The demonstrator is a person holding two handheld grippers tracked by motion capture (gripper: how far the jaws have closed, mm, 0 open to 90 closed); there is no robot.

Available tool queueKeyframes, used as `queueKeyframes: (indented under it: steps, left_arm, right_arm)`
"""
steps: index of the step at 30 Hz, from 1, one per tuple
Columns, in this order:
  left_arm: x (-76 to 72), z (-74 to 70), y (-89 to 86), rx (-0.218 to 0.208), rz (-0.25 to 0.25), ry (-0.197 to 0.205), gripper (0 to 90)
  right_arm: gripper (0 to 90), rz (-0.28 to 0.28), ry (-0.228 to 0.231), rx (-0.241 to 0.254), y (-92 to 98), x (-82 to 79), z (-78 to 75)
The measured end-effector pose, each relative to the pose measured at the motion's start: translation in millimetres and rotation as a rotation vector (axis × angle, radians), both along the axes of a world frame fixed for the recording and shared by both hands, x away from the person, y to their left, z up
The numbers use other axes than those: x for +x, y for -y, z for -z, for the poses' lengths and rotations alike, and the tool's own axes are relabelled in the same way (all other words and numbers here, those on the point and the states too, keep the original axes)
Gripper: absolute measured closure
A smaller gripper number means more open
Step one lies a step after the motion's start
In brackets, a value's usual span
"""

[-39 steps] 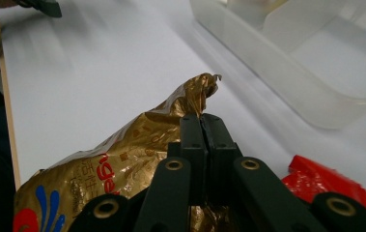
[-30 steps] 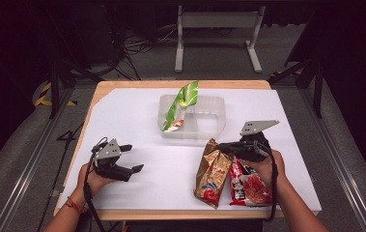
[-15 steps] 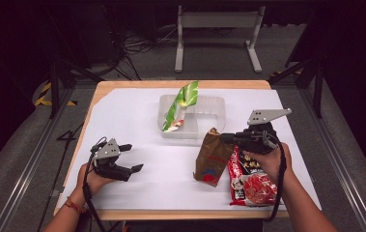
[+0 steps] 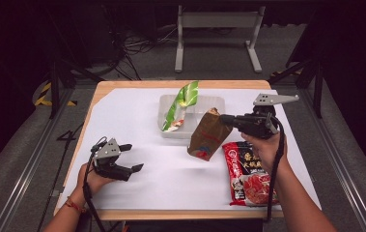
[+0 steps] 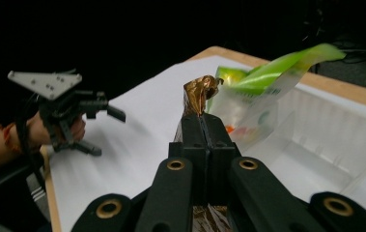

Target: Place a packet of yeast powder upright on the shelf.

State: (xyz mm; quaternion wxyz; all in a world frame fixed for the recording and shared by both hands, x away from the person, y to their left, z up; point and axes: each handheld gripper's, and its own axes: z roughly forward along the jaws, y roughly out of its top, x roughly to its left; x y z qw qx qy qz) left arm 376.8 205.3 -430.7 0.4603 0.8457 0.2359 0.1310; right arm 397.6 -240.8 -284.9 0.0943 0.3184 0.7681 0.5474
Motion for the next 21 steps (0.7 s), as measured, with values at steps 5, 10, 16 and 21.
queueKeyframes:
  steps: [5, 10, 16, 21]
  left_arm:
    - [-0.3, -0.4, -0.2, 0.000, -0.001, 0.001, 15.7]
    - [-0.2, -0.9, -1.1, -0.006, 0.000, 0.006, 15.7]
    - [-0.3, -1.4, -1.8, -0.008, 0.003, 0.008, 15.7]
    - [-1.2, -2.4, -2.4, -0.011, 0.006, 0.012, 15.8]
  right_arm:
    - [89.8, 0.054, 0.007, 0.019, -6.5, 10.4, -7.7]
    - [89.7, 0.163, 0.015, 0.028, -15.9, 26.0, -14.7]
    - [89.7, 0.288, 0.011, 0.020, -27.9, 39.6, -15.4]
    - [89.8, 0.386, 0.020, 0.017, -34.9, 49.9, -10.6]
